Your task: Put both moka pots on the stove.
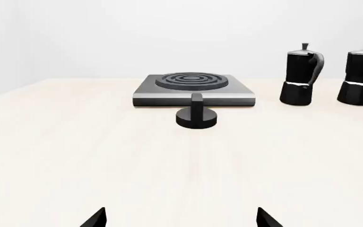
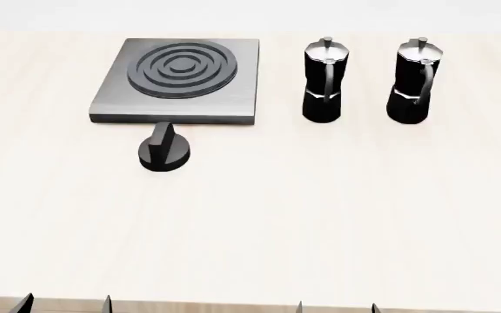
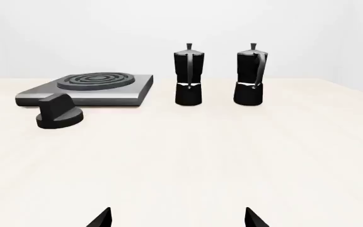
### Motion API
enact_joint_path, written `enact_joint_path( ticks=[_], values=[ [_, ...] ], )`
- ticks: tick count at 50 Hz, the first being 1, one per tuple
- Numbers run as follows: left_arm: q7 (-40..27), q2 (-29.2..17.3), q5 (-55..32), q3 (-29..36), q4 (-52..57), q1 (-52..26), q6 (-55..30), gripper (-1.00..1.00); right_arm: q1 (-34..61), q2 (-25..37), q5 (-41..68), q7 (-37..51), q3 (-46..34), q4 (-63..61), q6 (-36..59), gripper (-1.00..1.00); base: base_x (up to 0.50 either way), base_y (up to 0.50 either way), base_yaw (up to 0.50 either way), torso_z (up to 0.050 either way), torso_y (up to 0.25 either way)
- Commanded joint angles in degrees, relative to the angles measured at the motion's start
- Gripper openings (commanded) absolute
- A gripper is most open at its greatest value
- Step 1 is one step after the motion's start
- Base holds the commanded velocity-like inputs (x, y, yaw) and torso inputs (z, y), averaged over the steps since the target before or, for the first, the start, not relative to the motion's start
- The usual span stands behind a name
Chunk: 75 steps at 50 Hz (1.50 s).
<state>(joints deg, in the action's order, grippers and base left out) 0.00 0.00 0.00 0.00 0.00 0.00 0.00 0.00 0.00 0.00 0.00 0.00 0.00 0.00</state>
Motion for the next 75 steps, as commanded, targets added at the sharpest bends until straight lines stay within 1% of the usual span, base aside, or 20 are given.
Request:
enact_joint_path(
  ticks=[1,3,10,16,19,25,28,29,31,32,33,36,37,38,39,44,47,56,67,75],
  values=[
    [-2.45,-2.15,-2.16,2.47,-0.42,-0.12,0.39,1.0,0.44,2.95,2.97,3.56,-3.64,1.44,-1.21,1.0,0.0,0.0,0.0,0.0,0.0],
    [-2.84,-2.45,-2.28,2.83,0.78,0.21,-0.36,1.0,0.1,3.2,3.02,4.09,-3.84,-0.18,0.55,1.0,0.0,0.0,0.0,0.0,0.0],
    [-3.8,-3.23,-2.98,3.67,0.7,0.07,-0.32,1.0,0.18,3.98,2.99,4.64,-4.82,0.26,-0.85,1.0,0.0,0.0,0.0,0.0,0.0],
    [-4.51,-3.94,-4.2,3.76,5.17,1.0,-2.55,1.0,0.33,4.56,2.08,5.42,-5.63,1.87,-5.56,1.0,0.0,0.0,0.0,0.0,0.0],
    [-6.17,-4.33,-3.35,3.47,9.26,1.89,-2.66,1.0,0.52,5.02,-0.92,7.33,-6.28,3.41,-10.07,1.0,0.0,0.0,0.0,0.0,0.0],
    [-7.01,-5.63,-5.91,2.26,25.1,5.21,-8.23,1.0,1.05,5.31,0.31,6.92,-6.75,6.54,-17.91,1.0,0.0,0.0,0.0,0.0,0.0],
    [-8.91,-6.4,-1.74,3.25,28.53,6.33,-7.13,1.0,1.3,5.67,-2.19,8.53,-7.09,7.64,-20.77,1.0,0.0,0.0,0.0,0.0,0.0],
    [-7.91,-6.39,-5.58,2.38,31.65,6.94,-9.22,1.0,1.42,5.83,-2.83,8.89,-7.26,8.08,-21.91,1.0,0.0,0.0,0.0,0.0,0.0],
    [-8.35,-6.81,-5.29,2.33,34.27,7.6,-9.51,1.0,1.55,5.98,-2.64,8.94,-7.48,8.59,-23.07,1.0,0.0,0.0,0.0,0.0,0.0],
    [-8.27,-7.06,-6.1,2.13,36.59,8.16,-10.37,1.0,-3.29,9.1,-0.36,5.64,-5.98,0.0,-14.48,1.0,0.0,0.0,0.0,0.0,0.0],
    [-8.47,-7.17,-6.12,2.07,37.47,8.34,-10.55,1.0,-3.17,1.89,-6.3,-2.95,-2.06,-8.6,-5.88,1.0,0.0,0.0,0.0,0.0,0.0],
    [-8.63,-7.84,-6.99,1.81,42.18,9.47,-11.87,1.0,-3.6,1.84,-4.46,-2.74,-2.13,-34.38,19.9,1.0,0.0,0.0,0.0,0.0,0.0],
    [-8.68,-7.93,-7.44,1.67,43.0,9.62,-12.16,1.0,-3.67,2.36,-5.84,-2.15,-2.92,-42.98,25.86,1.0,0.0,0.0,0.0,0.0,0.0],
    [-8.7,-8.26,-7.16,1.74,44.54,10.13,-11.92,1.0,-3.87,2.29,-4.76,-2.42,-2.99,-51.57,26.49,1.0,0.0,0.0,0.0,0.0,0.0],
    [-8.84,-8.35,-6.89,1.78,44.95,10.37,-11.42,1.0,-3.87,2.37,-4.81,-2.13,-3.16,-54.7,27.21,1.0,0.0,0.0,0.0,0.0,0.0],
    [-9.61,-8.93,-5.49,2.16,47.3,11.26,-11.11,1.0,-3.48,2.72,-4.24,-1.61,-3.65,-59.77,30.63,1.0,0.0,0.0,0.0,0.0,0.0],
    [-9.73,-9.11,-5.76,2.28,48.0,11.58,-11.02,1.0,-4.15,0.3,-7.77,-4.67,-3.29,-59.99,28.38,1.0,0.0,0.0,0.0,0.0,0.0],
    [-10.17,-9.63,-5.76,2.89,48.34,11.86,-10.6,1.0,-4.54,0.09,-8.03,-4.74,-2.3,-59.99,26.04,1.0,0.0,0.0,0.0,0.0,0.0],
    [-10.99,-10.11,-5.15,3.35,47.63,11.74,-9.68,1.0,-3.35,0.17,-8.0,-4.8,-2.5,-59.99,29.34,1.0,0.07,0.0,0.0,0.0,0.0],
    [-11.09,-10.4,-5.69,4.0,47.52,12.14,-9.02,1.0,-3.42,2.36,-5.82,-1.66,-3.46,-58.78,30.07,1.0,0.24,0.0,0.0,0.0,0.0]
  ],
)
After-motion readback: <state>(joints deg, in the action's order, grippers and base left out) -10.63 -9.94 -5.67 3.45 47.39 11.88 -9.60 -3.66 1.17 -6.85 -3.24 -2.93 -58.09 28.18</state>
